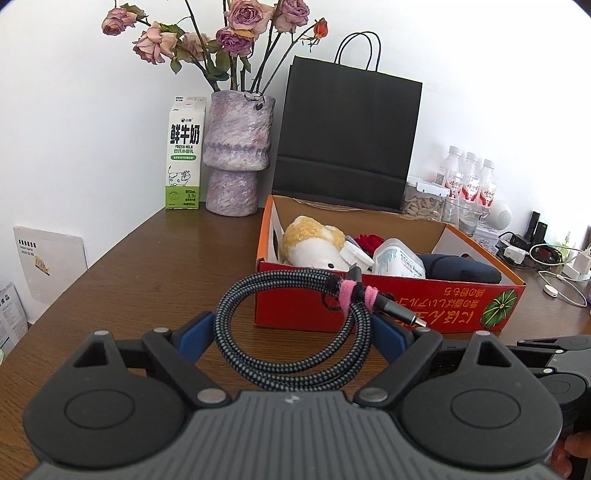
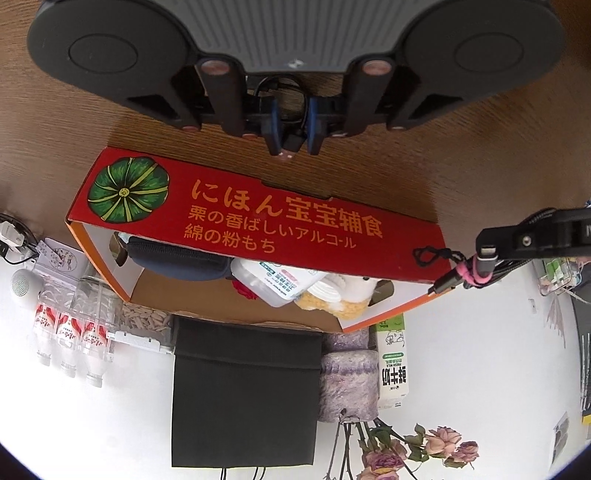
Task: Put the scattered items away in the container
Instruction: 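Lift the braided cable with the left gripper and carry it over the box, then lower the cable into the box and open the left gripper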
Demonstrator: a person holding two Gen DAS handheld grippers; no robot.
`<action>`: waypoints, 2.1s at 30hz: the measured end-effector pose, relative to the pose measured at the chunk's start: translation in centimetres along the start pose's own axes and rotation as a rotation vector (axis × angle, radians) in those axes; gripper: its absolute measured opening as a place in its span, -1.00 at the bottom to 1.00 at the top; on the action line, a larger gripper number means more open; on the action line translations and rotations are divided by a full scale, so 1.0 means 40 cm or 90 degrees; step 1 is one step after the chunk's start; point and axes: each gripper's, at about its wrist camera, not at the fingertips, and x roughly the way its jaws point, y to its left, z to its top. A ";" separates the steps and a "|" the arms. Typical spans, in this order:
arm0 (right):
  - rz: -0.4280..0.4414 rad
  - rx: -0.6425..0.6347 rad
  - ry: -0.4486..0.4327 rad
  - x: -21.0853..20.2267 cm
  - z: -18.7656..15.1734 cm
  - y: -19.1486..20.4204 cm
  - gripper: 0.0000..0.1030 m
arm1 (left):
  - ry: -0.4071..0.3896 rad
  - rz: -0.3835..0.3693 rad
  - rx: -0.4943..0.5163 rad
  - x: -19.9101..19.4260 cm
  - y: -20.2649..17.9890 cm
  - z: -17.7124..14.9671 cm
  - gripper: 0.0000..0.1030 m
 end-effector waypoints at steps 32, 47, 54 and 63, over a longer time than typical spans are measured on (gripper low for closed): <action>0.049 -0.048 0.034 -0.013 -0.019 0.006 -0.77 | -0.026 -0.021 -0.007 -0.024 -0.031 -0.003 0.76; 0.041 0.013 -0.153 -0.210 0.078 -0.060 -0.78 | -0.083 -0.032 0.005 -0.093 -0.060 0.036 0.76; 0.012 -0.001 -0.215 -0.195 0.213 -0.099 -0.78 | -0.129 -0.040 0.033 -0.053 -0.130 0.160 0.76; 0.028 0.037 -0.193 0.003 0.274 -0.184 -0.77 | -0.114 -0.037 0.014 0.147 -0.176 0.214 0.76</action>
